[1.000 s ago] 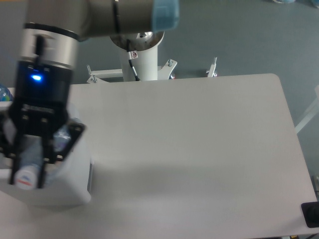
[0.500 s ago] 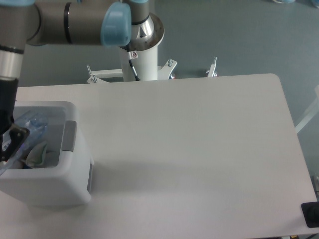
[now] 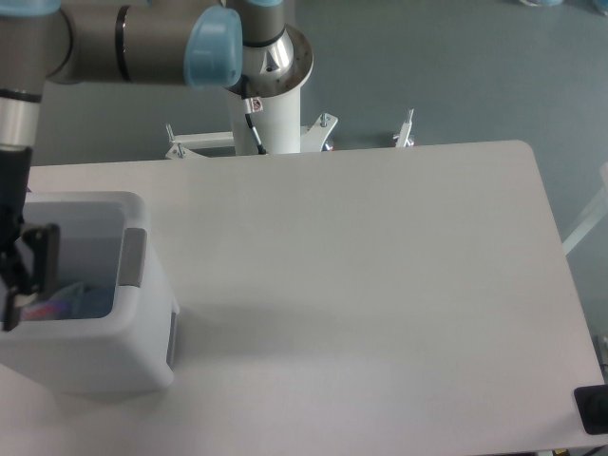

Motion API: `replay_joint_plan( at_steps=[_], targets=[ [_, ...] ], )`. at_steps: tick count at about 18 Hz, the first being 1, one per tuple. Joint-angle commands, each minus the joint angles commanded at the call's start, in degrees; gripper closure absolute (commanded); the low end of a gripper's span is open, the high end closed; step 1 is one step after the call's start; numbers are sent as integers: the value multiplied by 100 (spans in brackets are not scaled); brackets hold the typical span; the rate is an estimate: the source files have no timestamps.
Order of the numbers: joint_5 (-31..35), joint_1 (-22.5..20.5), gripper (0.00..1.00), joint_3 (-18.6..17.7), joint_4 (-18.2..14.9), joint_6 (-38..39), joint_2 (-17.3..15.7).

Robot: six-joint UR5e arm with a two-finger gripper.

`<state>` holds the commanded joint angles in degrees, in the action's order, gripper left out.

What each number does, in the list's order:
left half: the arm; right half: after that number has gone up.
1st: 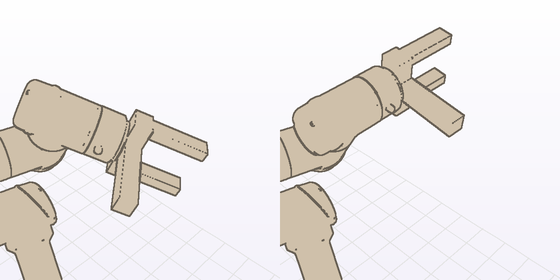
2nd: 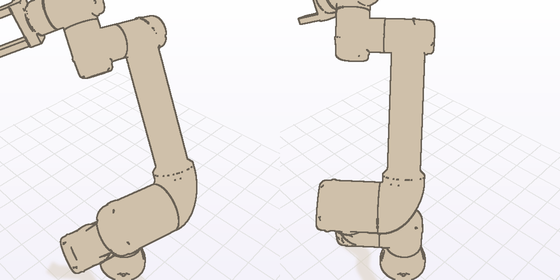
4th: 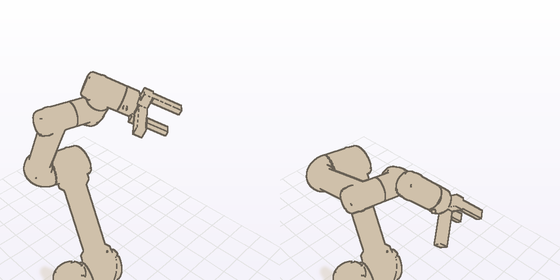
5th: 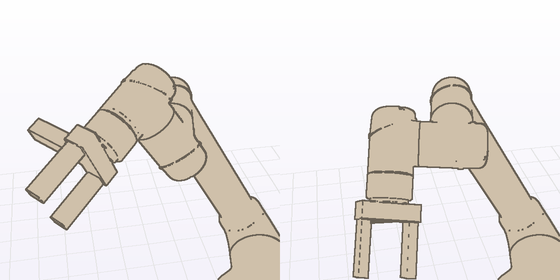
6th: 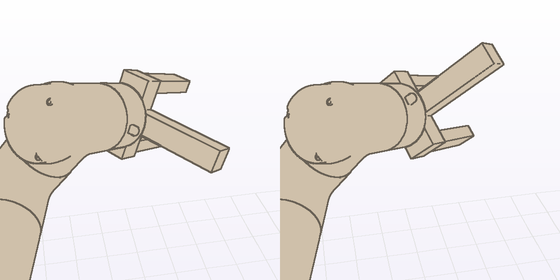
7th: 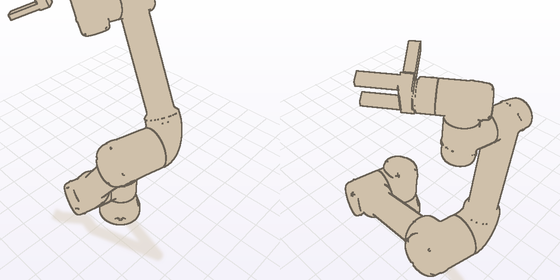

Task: Place the trash in the trash can
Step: 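Lower the bottle into the bin and release it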

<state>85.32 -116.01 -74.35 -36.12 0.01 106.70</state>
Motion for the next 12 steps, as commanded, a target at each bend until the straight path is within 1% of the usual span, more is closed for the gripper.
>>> replay_joint_plan(
  at_steps=[1, 4, 6, 8, 9, 10, 12],
  targets=[
    [167, -114, 0, 0, 0, -201, 17],
    [405, -553, 0, -61, -35, -1000, 105],
    [756, -730, 0, -376, -35, -1658, 79],
    [1152, -844, 0, -588, -53, -2693, -26],
    [1214, -906, 0, -685, -122, -3108, -96],
    [1224, -1019, 0, -712, -262, -3338, -175],
    [1171, -1187, 0, -721, -544, -3419, -324]
  ],
)
